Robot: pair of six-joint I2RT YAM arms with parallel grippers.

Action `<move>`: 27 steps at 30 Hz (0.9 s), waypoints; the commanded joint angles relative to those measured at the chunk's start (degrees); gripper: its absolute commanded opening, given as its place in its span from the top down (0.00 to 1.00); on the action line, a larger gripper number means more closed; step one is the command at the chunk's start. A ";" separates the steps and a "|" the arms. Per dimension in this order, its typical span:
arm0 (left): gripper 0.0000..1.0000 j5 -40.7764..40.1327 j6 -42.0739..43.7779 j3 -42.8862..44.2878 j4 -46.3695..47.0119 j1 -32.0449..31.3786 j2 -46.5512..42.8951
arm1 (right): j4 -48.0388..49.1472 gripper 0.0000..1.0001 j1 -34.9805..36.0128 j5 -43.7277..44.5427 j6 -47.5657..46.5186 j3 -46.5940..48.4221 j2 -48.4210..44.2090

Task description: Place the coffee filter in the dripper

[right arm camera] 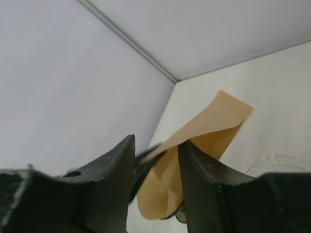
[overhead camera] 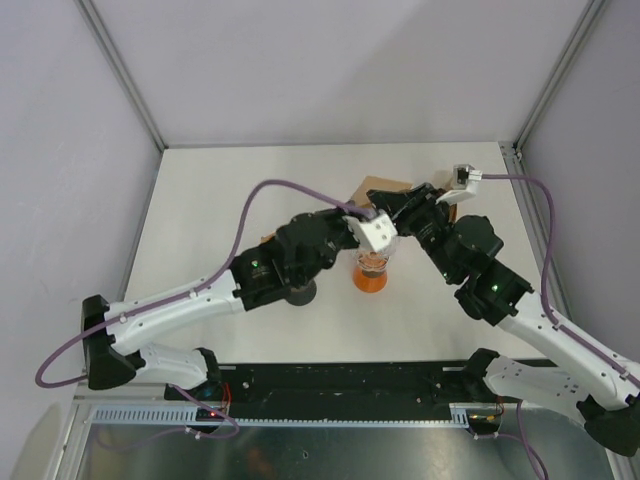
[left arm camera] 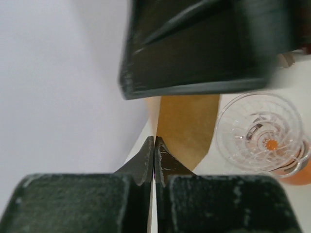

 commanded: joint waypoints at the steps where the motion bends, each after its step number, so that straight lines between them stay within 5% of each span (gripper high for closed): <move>1: 1.00 9.40 -16.25 3.06 -4.86 9.01 -2.79 | -0.74 0.52 0.62 -5.63 -5.24 1.14 -1.24; 6: 1.00 18.09 -25.27 3.63 -6.66 15.92 -4.04 | 0.44 0.49 5.91 -5.14 -8.11 1.46 -2.97; 16: 1.00 17.52 -27.26 3.12 -6.81 17.43 -5.94 | -1.96 0.39 12.29 18.95 -10.22 3.81 2.41; 20: 1.00 18.21 -28.01 3.57 -7.37 17.30 -5.83 | 3.53 0.35 10.89 19.22 -10.55 4.22 7.00; 27: 1.00 18.73 -28.85 3.90 -7.75 17.34 -6.20 | 7.27 0.45 6.30 17.06 -7.58 4.29 11.54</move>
